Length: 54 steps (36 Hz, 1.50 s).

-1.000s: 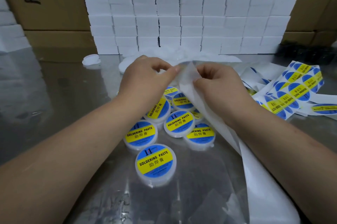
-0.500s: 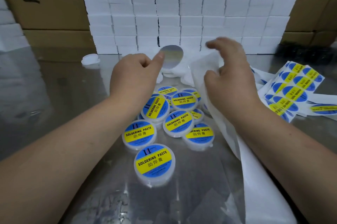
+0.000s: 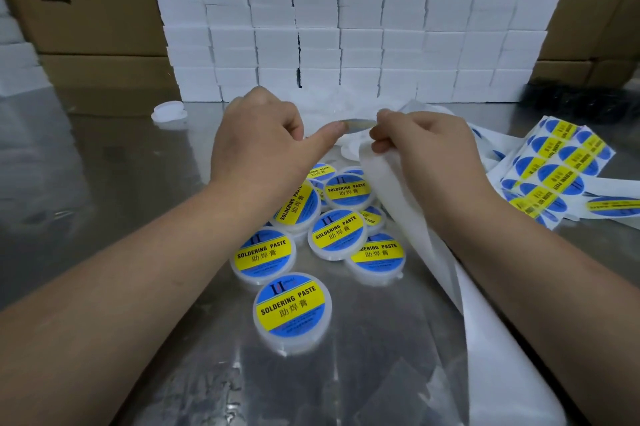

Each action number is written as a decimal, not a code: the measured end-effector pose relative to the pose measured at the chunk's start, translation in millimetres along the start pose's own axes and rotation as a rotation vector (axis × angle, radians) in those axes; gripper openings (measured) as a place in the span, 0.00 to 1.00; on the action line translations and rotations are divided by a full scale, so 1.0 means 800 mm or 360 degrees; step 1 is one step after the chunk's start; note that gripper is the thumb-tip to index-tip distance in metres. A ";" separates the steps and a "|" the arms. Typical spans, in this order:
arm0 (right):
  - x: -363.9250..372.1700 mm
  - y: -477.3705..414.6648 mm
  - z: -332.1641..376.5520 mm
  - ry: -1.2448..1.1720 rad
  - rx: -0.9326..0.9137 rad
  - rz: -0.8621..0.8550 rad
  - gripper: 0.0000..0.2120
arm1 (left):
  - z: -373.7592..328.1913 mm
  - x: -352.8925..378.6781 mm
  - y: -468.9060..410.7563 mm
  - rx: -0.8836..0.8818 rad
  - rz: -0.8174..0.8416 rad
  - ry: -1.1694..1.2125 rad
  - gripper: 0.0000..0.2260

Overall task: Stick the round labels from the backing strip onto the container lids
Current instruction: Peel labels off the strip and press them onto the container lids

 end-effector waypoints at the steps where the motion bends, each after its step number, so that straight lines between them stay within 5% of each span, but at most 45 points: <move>1: 0.000 0.000 0.000 0.0027 -0.0005 -0.0010 0.13 | 0.000 0.000 -0.001 -0.0004 0.0009 -0.0010 0.21; 11: -0.015 -0.009 0.002 -0.0004 -0.0110 -0.0174 0.10 | 0.027 0.011 -0.010 -0.0260 0.0059 0.0064 0.14; 14: -0.008 -0.007 0.005 -0.0038 -0.0146 -0.0113 0.12 | 0.045 0.016 -0.006 -0.0529 0.0008 0.0419 0.07; 24: 0.016 0.003 0.016 -0.0156 -0.0244 0.0183 0.13 | 0.053 0.038 0.002 -0.0985 -0.0016 0.1389 0.16; 34: 0.035 0.012 0.014 -0.0106 -0.0177 0.0412 0.12 | 0.042 0.054 0.006 -0.1019 0.0169 0.1657 0.10; 44: 0.036 0.013 0.011 -0.0076 -0.0120 0.0424 0.11 | 0.020 0.073 0.013 -0.1049 0.0558 0.2223 0.12; 54: 0.033 0.012 0.008 0.0024 -0.0087 0.0391 0.11 | 0.010 0.079 0.015 -0.1117 0.0623 0.2470 0.10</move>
Point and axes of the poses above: each hand's wrist, its own y-axis away from the middle knuckle, its own x-axis out of the palm, z = x × y, the point moved 8 cm from there along -y, towards the middle knuckle, and after that the axes turned 3 degrees about y, right-handed, at the moved point
